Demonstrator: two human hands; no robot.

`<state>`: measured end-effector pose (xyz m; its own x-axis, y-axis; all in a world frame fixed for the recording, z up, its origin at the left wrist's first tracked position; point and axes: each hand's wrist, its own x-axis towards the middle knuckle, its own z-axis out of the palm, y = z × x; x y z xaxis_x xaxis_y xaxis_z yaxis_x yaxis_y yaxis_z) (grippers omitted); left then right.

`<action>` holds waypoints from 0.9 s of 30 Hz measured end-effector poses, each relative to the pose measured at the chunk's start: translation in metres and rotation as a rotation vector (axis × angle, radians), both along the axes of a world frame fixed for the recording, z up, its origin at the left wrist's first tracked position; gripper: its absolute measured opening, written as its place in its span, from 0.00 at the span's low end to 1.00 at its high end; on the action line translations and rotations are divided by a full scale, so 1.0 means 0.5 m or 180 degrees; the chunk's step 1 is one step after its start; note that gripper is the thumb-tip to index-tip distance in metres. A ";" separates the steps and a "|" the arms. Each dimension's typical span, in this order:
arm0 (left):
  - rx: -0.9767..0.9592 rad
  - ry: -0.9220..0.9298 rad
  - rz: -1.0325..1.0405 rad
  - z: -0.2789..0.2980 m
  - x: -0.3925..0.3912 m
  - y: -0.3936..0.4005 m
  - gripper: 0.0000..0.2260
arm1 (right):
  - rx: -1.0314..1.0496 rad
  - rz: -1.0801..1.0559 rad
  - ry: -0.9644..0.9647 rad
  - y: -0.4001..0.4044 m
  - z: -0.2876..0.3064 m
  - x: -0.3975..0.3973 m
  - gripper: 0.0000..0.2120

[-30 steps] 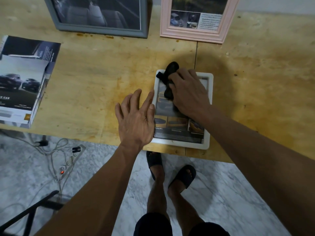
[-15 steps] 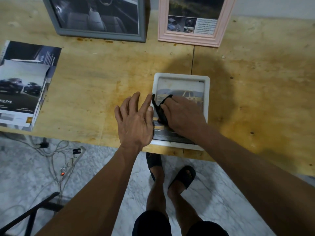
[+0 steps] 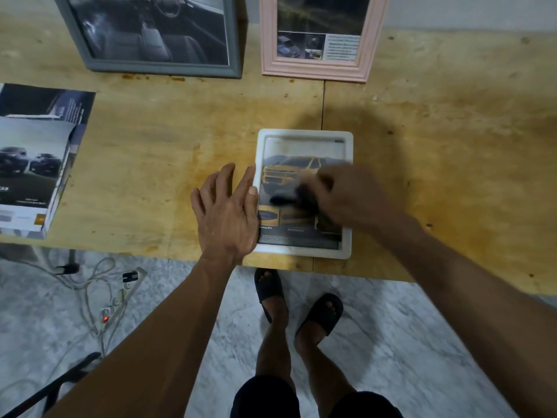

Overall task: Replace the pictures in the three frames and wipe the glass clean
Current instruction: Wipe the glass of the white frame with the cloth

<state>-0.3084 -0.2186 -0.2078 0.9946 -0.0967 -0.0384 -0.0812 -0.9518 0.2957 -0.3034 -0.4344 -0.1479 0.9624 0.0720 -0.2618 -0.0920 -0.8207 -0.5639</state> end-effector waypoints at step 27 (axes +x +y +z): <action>0.0001 -0.0095 -0.0013 -0.005 0.002 -0.001 0.21 | -0.0600 0.0649 -0.1179 0.029 -0.054 -0.118 0.05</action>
<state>-0.3076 -0.2189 -0.2104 0.9949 -0.1008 -0.0086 -0.0939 -0.9515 0.2929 -0.3626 -0.4197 -0.1748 0.9647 0.2536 0.0705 0.2614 -0.8925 -0.3676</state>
